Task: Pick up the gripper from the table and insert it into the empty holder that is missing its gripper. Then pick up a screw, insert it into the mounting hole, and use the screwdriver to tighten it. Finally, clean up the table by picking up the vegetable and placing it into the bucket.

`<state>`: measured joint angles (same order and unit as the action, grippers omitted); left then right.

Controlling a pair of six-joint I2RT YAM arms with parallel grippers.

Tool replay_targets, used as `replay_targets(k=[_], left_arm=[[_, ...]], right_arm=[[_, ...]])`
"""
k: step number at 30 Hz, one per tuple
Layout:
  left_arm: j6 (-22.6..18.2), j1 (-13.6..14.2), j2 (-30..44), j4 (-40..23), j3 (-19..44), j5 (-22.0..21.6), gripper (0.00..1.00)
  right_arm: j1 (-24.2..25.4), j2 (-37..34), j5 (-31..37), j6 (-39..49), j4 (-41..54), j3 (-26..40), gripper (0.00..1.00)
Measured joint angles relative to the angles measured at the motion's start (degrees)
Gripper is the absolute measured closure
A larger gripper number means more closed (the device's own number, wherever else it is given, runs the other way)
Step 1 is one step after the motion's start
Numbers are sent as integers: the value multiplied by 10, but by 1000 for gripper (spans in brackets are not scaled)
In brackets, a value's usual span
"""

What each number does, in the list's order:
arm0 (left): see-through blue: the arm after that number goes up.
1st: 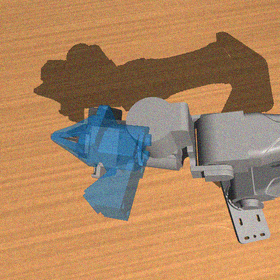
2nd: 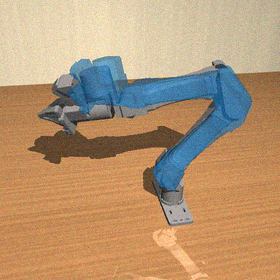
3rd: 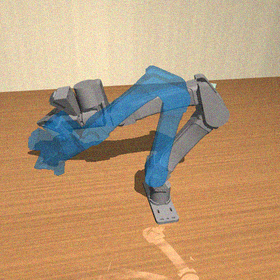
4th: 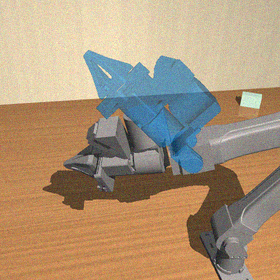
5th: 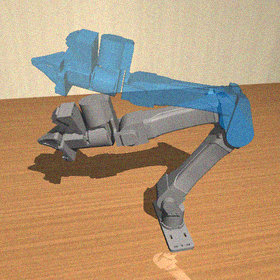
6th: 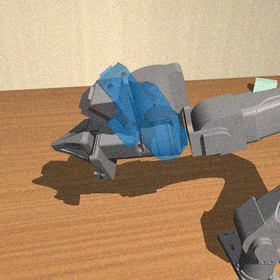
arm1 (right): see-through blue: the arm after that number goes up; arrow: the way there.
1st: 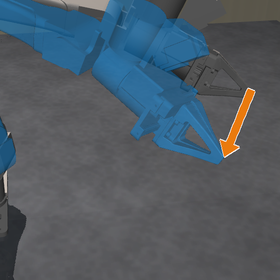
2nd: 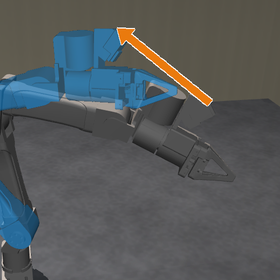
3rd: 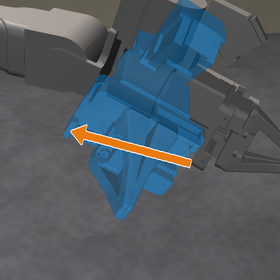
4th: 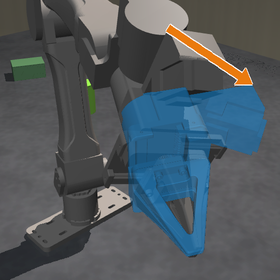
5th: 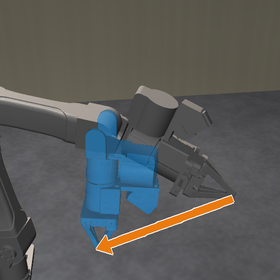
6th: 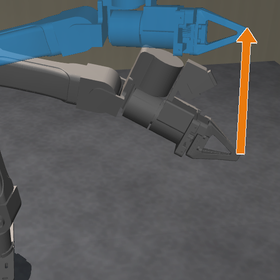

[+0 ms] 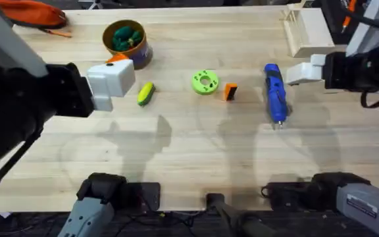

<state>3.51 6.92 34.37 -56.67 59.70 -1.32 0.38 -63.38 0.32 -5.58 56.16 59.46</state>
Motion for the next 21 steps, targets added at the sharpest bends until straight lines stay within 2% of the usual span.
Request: replay_targets(k=[4,7,9,15,21], left_arm=[[0,0,1,-11,0,0,13],[0,0,1,5,-1,0,14],[0,0,1,50,-1,0,13],[-2,0,1,134,-22,0,14],[-3,0,-4,243,-99,0,14]], right_arm=[[0,0,0,0,0,0,10],[0,0,0,0,0,0,10],[0,0,0,0,0,0,10],[0,0,0,0,0,0,10],[0,0,0,0,0,0,11]])
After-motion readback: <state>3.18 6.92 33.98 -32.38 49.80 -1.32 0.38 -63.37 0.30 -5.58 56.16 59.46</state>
